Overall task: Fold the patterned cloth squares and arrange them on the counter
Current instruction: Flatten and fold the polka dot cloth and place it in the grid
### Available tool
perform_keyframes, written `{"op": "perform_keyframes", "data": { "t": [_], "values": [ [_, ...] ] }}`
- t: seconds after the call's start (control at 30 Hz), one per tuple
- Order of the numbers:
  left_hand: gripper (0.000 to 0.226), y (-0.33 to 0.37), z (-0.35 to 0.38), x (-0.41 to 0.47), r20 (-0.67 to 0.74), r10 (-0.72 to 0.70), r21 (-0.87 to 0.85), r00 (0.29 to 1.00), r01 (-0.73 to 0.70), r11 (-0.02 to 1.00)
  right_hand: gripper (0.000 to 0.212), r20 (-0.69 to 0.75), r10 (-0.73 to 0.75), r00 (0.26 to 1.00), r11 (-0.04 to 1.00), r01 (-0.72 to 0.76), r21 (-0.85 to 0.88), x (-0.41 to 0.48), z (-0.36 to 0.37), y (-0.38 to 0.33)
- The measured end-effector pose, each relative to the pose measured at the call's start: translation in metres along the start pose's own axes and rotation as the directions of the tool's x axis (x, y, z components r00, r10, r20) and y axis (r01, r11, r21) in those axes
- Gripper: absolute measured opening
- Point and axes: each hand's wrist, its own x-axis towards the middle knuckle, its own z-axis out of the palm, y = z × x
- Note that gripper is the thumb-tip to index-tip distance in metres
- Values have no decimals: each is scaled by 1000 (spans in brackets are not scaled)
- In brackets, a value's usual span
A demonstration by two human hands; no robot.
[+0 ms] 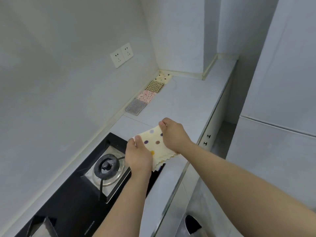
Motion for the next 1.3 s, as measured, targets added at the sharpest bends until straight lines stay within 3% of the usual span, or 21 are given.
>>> {"op": "perform_keyframes", "data": {
  "t": [0.13,0.27,0.37,0.5,0.6,0.8,1.0,1.07,1.17,1.23,1.3],
  "values": [
    [40,-11,39,56,4,-49,57,999,49,997,30,55,-15,998,994,21,-109,66,13,17],
    [37,-6,78,92,22,-177,81,984,175,981,32,12,151,988,987,-152,60,116,5,31],
    [31,-7,99,123,105,-309,93,945,300,949,30,93,278,956,942,-290,171,150,-7,45],
    [55,-12,119,155,285,-271,132,920,242,961,39,222,340,914,909,-380,174,201,-7,70],
    [44,-14,138,181,318,-222,174,922,173,969,40,285,355,890,896,-412,169,244,5,87],
    [34,-28,176,233,219,-347,258,912,289,922,46,418,196,887,978,-209,-17,330,38,115],
    [47,-42,205,281,125,-353,343,927,294,892,24,492,60,868,997,-31,-66,406,53,126],
    [51,-47,208,293,138,-346,489,928,240,839,31,561,-16,828,978,130,-163,422,61,127],
    [57,-56,215,304,204,-381,725,902,122,678,45,629,-46,776,825,384,-414,435,71,135],
    [56,-60,222,308,283,-339,767,897,0,641,47,634,-70,770,780,438,-446,434,75,141],
    [56,-65,229,311,351,-297,801,888,-120,587,43,623,-106,775,806,434,-402,430,80,144]
  ]
}}
